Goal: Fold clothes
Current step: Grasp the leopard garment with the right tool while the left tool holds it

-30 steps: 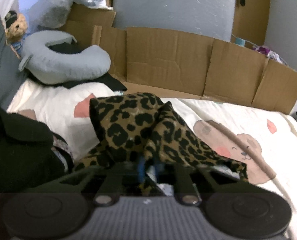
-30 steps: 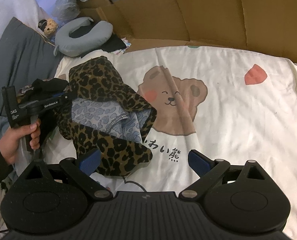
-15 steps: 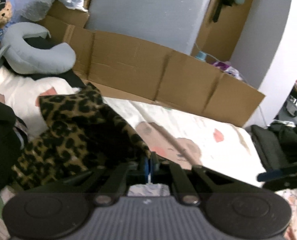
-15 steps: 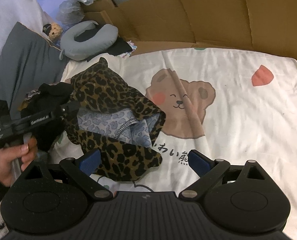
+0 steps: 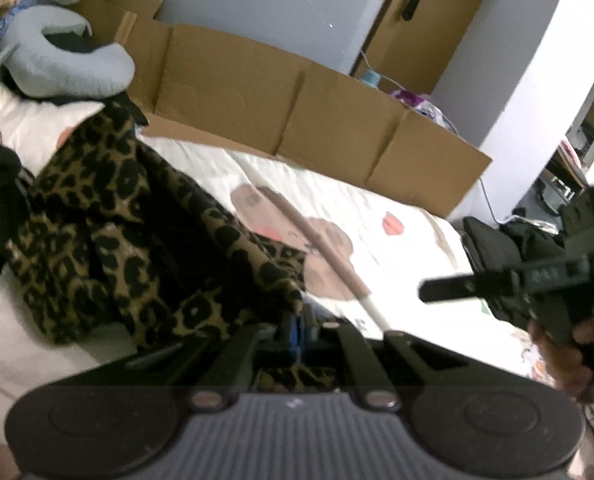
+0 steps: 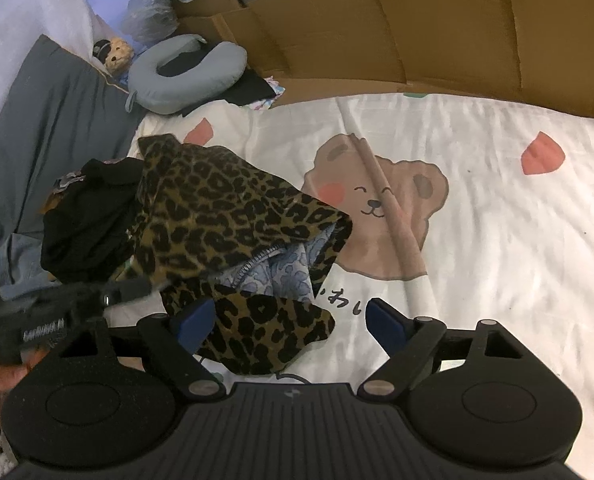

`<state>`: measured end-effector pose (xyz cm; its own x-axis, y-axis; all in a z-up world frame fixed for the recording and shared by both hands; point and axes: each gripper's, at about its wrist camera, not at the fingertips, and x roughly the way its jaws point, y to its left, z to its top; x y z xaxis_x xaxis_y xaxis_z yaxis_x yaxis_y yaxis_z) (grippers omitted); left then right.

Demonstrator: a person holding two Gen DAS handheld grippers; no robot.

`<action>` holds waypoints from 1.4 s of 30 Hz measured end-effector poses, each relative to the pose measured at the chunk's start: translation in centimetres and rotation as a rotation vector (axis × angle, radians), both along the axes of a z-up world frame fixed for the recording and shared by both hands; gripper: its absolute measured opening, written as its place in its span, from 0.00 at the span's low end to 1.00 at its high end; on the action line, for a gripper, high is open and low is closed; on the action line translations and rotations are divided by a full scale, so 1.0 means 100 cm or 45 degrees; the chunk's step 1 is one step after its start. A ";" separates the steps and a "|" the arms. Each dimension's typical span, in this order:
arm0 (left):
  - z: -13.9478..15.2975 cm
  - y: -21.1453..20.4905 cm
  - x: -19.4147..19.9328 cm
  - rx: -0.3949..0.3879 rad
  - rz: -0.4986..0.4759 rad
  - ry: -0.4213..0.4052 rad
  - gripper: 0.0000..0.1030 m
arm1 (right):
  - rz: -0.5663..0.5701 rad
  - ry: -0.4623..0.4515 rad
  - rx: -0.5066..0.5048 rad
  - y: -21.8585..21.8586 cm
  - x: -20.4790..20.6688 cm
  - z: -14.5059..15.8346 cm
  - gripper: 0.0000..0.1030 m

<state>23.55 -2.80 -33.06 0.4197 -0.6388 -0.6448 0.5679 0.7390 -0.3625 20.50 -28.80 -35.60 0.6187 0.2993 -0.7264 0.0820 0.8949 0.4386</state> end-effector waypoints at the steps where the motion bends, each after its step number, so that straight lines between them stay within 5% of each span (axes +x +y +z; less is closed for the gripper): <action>1: -0.001 0.001 -0.004 -0.003 -0.008 0.011 0.01 | 0.004 -0.002 -0.002 0.001 0.000 -0.001 0.83; 19: -0.036 0.014 -0.044 0.060 -0.045 0.208 0.01 | 0.181 -0.014 -0.092 0.039 0.018 -0.024 0.79; 27: -0.038 0.039 -0.052 0.013 0.059 0.241 0.01 | 0.260 -0.030 -0.098 0.051 0.038 -0.034 0.64; 38: -0.041 0.067 -0.045 -0.006 0.176 0.249 0.01 | 0.363 -0.087 -0.102 0.079 0.064 -0.036 0.63; 42: -0.043 0.072 -0.042 -0.010 0.223 0.251 0.01 | 0.375 -0.057 -0.104 0.089 0.076 -0.046 0.53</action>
